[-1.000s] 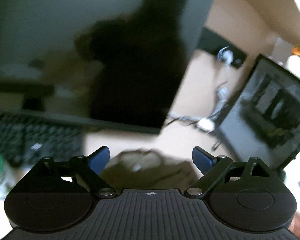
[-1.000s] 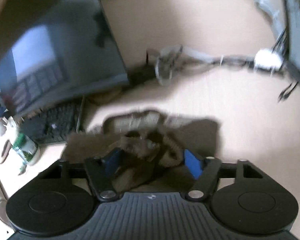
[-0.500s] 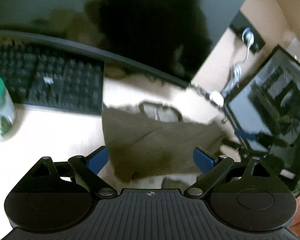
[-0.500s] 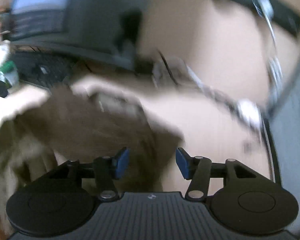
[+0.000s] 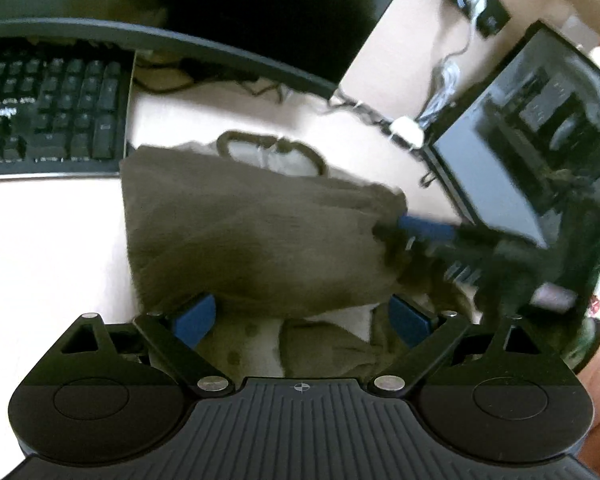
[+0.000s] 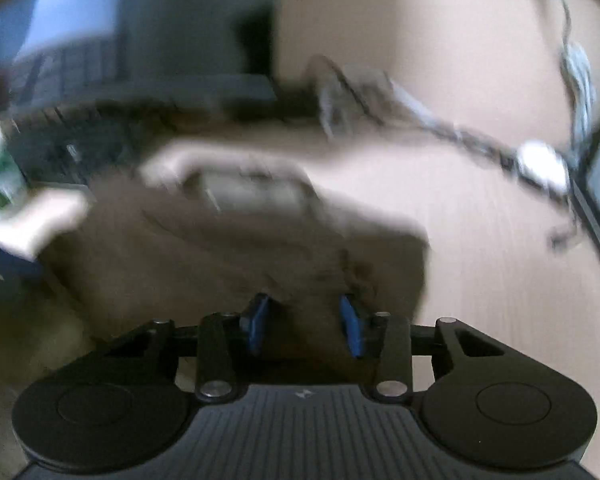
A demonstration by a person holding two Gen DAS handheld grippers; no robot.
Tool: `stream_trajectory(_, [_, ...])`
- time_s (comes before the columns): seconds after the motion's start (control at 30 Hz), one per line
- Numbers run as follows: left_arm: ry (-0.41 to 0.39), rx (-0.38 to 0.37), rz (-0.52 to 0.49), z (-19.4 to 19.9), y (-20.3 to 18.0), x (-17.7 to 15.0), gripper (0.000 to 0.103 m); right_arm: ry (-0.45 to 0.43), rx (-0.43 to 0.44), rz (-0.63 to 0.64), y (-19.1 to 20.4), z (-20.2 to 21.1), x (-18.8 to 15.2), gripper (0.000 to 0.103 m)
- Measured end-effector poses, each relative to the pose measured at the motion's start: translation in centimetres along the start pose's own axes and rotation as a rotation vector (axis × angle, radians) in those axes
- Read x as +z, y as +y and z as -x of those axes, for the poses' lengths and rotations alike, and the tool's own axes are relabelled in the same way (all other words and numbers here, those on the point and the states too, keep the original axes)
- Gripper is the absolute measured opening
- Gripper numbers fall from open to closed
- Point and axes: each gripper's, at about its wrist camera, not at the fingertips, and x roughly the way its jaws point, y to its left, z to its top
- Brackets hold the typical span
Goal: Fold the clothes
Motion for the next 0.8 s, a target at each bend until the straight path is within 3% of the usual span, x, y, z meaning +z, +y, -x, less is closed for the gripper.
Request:
stream_trajectory(0.2, [0.054,-0.029,0.029,-3.9,0.4,0.7,0.097,-0.008,-0.045,0.132,-1.1,-0.5,-0.4,0.037])
stream_trajectory(0.3, [0.039,-0.054,0.025,-6.0,-0.6,1.6,0.100,-0.005,-0.064,0.121,-3.3,-0.8,0.0,0.037])
stream_trajectory(0.37, [0.055,-0.046,0.016,-6.5,-1.4,2.2,0.099,0.015,-0.028,0.073,-4.7,-0.3,1.1,0.037])
stream_trajectory(0.43, [0.057,-0.043,0.013,-5.6,-2.2,2.7,0.099,-0.025,0.021,0.024,-5.9,2.0,2.4,0.037])
stream_trajectory(0.53, [-0.008,-0.074,-0.005,-2.7,-2.9,3.3,0.099,-0.096,0.060,-0.017,-7.2,4.2,5.1,0.037])
stream_trajectory(0.63, [-0.056,-0.042,0.016,-1.3,-2.7,4.3,0.099,-0.085,0.077,-0.014,-7.5,1.5,8.3,0.037])
stream_trajectory(0.8, [-0.081,0.038,0.087,0.1,-1.5,4.3,0.099,0.026,0.069,0.029,-7.2,-6.8,10.8,0.034])
